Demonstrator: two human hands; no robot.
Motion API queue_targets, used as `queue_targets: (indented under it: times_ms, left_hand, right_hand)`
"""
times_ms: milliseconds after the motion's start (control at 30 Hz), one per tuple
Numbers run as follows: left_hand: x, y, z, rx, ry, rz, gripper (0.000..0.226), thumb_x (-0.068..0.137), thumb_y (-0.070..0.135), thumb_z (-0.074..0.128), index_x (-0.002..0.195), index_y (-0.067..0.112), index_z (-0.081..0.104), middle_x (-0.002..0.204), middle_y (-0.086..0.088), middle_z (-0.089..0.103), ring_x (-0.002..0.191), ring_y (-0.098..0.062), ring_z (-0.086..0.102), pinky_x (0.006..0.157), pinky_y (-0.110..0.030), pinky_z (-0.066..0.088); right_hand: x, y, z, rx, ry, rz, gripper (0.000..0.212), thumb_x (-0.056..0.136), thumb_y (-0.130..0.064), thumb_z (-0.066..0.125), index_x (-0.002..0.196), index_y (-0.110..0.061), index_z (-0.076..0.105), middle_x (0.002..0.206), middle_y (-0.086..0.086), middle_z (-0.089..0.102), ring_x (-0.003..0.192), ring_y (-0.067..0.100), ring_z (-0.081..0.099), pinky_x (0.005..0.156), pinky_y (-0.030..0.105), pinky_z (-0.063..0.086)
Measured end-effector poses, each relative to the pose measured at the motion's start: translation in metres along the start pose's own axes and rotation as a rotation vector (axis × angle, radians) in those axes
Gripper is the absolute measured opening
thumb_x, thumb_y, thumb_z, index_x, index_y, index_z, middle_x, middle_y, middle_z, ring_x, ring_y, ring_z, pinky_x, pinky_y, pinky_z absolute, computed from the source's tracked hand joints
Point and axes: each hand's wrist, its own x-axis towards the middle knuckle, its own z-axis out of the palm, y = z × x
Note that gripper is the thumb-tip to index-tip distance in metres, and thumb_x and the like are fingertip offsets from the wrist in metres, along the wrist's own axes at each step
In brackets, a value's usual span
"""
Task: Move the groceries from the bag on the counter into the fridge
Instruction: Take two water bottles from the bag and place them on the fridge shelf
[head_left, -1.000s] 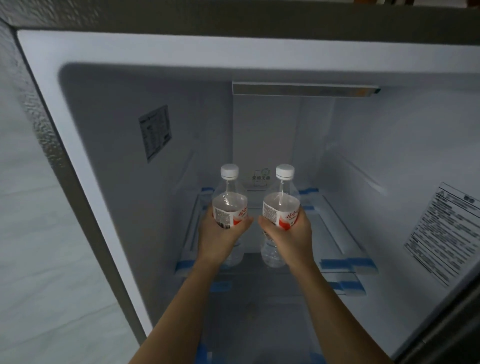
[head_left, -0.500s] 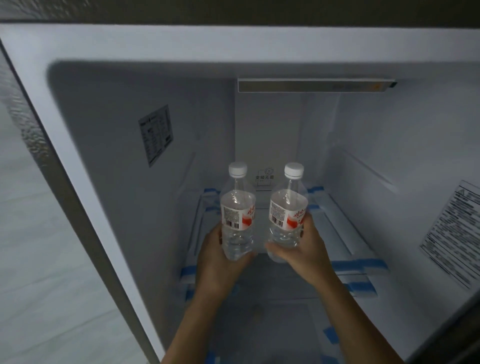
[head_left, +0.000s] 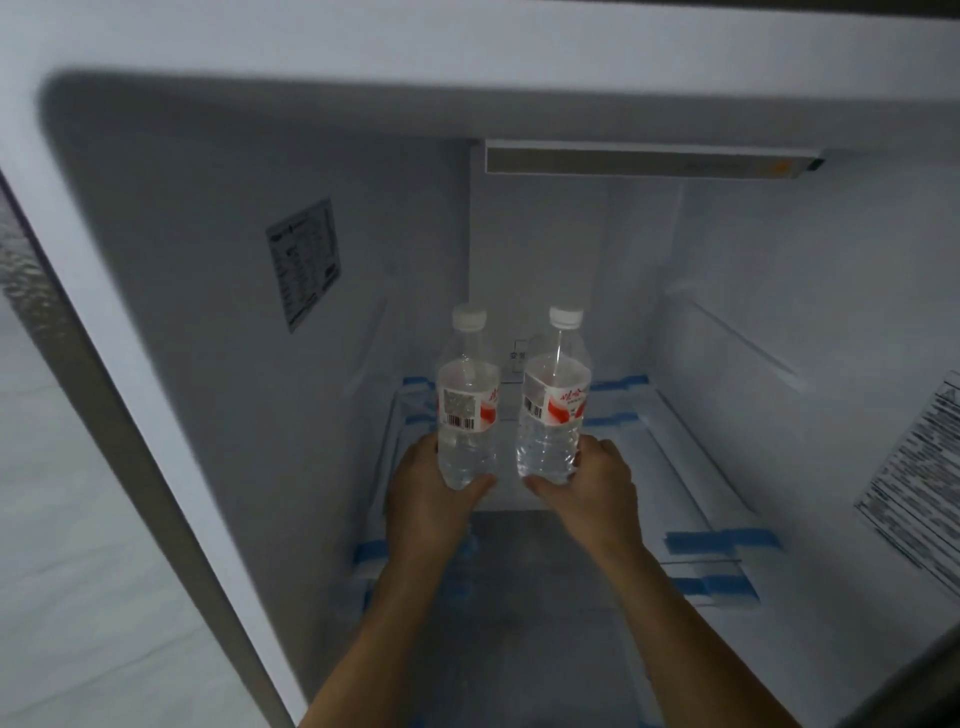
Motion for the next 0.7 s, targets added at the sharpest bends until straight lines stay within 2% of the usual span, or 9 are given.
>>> queue_targets:
  times_ms: [200, 333, 400, 533, 700]
  left_hand:
    - [0.032, 0.006, 0.014, -0.011, 0.049, -0.030, 0.050, 0.069, 0.031, 0.088, 0.113, 0.026, 0.063, 0.115, 0.003, 0.070, 0.098, -0.013, 0.065, 0.080, -0.027, 0.052]
    - [0.053, 0.007, 0.024, -0.016, 0.057, -0.042, 0.044, 0.070, 0.030, 0.087, 0.108, 0.025, 0.067, 0.111, 0.003, 0.072, 0.093, -0.012, 0.066, 0.074, -0.023, 0.050]
    - [0.065, 0.001, 0.029, 0.003, 0.060, -0.026, 0.045, 0.069, 0.035, 0.087, 0.109, 0.026, 0.068, 0.110, 0.006, 0.072, 0.091, -0.009, 0.066, 0.071, -0.021, 0.049]
    - [0.085, -0.009, 0.036, 0.046, 0.057, -0.013, 0.052, 0.065, 0.048, 0.085, 0.110, 0.031, 0.067, 0.110, 0.014, 0.070, 0.096, -0.006, 0.067, 0.078, -0.027, 0.056]
    - [0.097, -0.018, 0.042, 0.037, 0.088, -0.016, 0.055, 0.066, 0.042, 0.087, 0.115, 0.026, 0.066, 0.114, 0.009, 0.070, 0.100, -0.011, 0.066, 0.084, -0.032, 0.057]
  right_hand:
    - [0.044, 0.002, 0.020, 0.016, -0.022, 0.004, 0.059, 0.068, -0.044, 0.090, 0.114, -0.014, 0.068, 0.110, 0.005, 0.069, 0.097, 0.021, 0.066, 0.077, 0.028, 0.048]
    - [0.061, 0.000, 0.033, -0.010, -0.006, 0.044, 0.056, 0.066, -0.055, 0.088, 0.103, -0.016, 0.070, 0.097, 0.001, 0.072, 0.084, 0.019, 0.068, 0.069, 0.027, 0.050]
    - [0.064, -0.004, 0.037, -0.020, 0.013, 0.062, 0.052, 0.068, -0.055, 0.087, 0.098, -0.015, 0.071, 0.092, 0.000, 0.073, 0.076, 0.015, 0.065, 0.066, 0.024, 0.047]
    - [0.073, -0.009, 0.046, -0.076, 0.061, 0.070, 0.057, 0.064, -0.063, 0.086, 0.089, -0.014, 0.069, 0.082, 0.001, 0.072, 0.070, 0.016, 0.065, 0.061, 0.025, 0.049]
    - [0.085, -0.007, 0.051, -0.157, 0.073, 0.083, 0.061, 0.061, -0.070, 0.082, 0.083, -0.016, 0.066, 0.076, 0.001, 0.068, 0.068, 0.019, 0.066, 0.064, 0.031, 0.057]
